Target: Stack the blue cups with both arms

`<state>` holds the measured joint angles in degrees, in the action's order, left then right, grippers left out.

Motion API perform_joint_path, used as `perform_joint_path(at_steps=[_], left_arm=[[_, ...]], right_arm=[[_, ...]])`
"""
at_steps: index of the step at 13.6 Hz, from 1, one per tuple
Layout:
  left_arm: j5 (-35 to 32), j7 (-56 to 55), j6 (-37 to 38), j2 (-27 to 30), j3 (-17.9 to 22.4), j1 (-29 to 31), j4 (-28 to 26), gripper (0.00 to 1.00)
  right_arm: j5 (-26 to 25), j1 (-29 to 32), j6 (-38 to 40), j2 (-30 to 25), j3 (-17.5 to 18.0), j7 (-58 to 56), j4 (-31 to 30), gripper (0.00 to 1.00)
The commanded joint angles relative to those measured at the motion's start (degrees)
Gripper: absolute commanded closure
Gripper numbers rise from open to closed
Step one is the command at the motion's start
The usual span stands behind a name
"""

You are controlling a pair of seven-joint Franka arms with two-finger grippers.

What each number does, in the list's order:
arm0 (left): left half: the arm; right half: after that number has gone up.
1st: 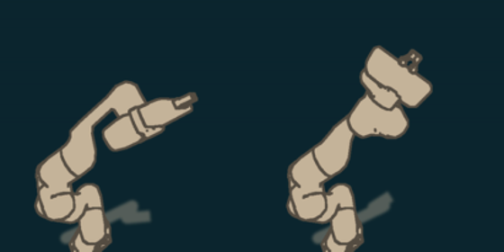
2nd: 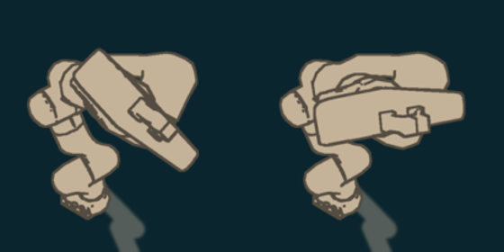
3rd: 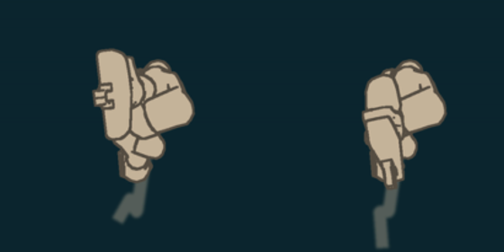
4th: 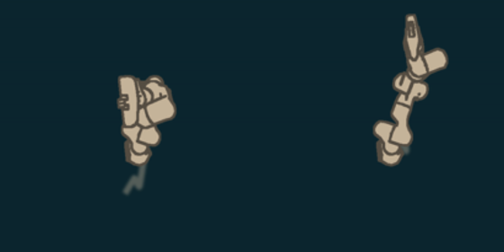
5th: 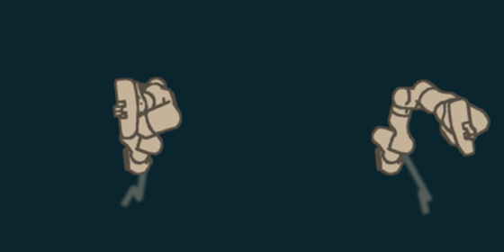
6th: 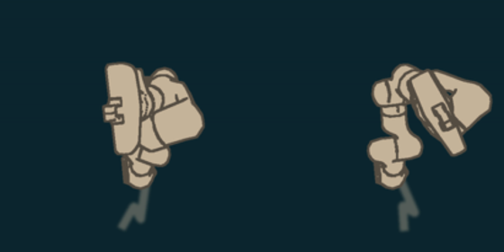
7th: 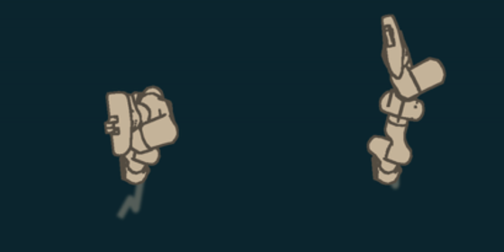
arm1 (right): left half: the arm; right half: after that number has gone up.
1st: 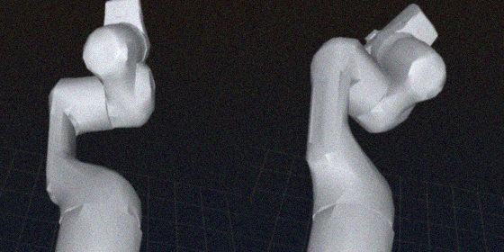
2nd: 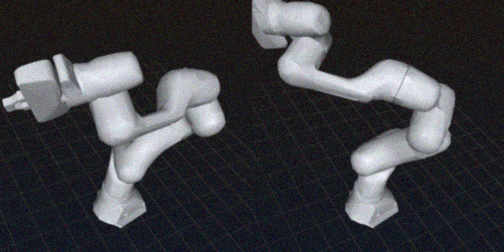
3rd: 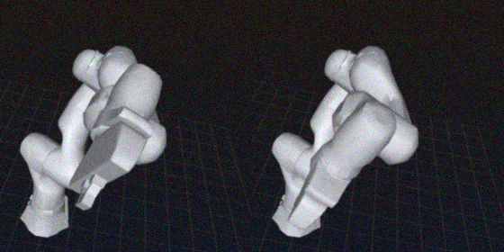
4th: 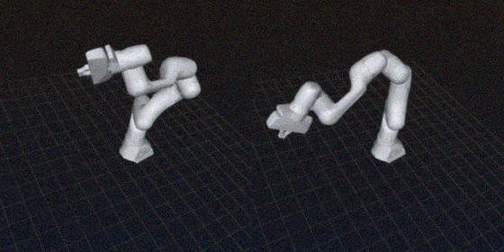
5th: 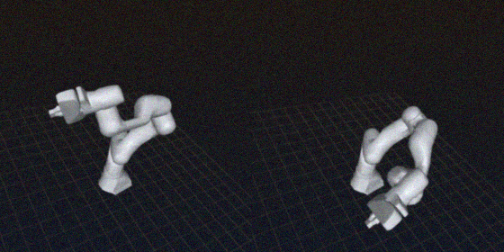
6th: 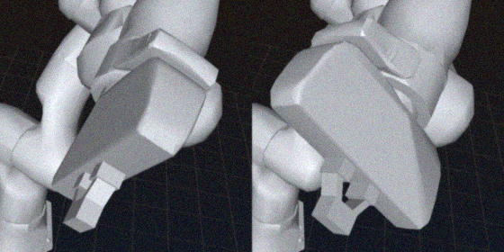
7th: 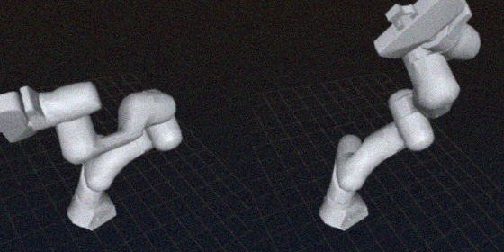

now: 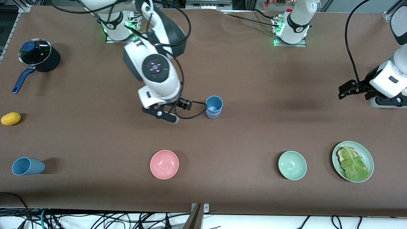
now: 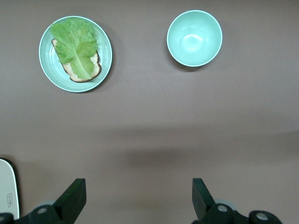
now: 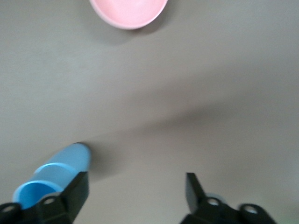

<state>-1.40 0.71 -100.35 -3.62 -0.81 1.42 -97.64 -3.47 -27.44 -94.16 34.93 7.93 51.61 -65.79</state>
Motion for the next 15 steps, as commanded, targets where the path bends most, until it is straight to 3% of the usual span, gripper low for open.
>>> perform_joint_path(at_steps=[1,4,6,10,13,15], left_arm=[[-0.6,0.8,1.4,-1.1,-0.2,0.2,2.0,0.00],[-0.6,0.8,1.4,-1.1,-0.2,0.2,2.0,0.00],[-0.7,0.8,1.4,-1.1,-0.2,0.2,1.9,0.00],[-0.7,0.8,1.4,-1.1,-0.2,0.2,1.9,0.00],[-0.7,0.8,1.4,-1.2,-0.2,0.2,1.9,0.00],[-0.7,0.7,1.5,-1.2,-0.2,0.2,1.9,0.00]], right_arm=[[0.3,0.5,5.3,-3.5,-4.8,-10.3,-1.0,0.00],[3.6,3.7,8.0,-8.0,-8.4,-21.6,-3.3,0.00],[5.7,5.0,7.7,-12.9,-11.3,-28.9,-8.6,0.00],[6.0,14.3,7.3,-22.3,-11.4,-40.2,-18.6,0.00],[7.3,21.2,7.2,-25.0,-9.0,-45.6,-21.0,0.00],[6.5,29.6,7.2,-26.8,-0.6,-45.5,-22.1,0.00]])
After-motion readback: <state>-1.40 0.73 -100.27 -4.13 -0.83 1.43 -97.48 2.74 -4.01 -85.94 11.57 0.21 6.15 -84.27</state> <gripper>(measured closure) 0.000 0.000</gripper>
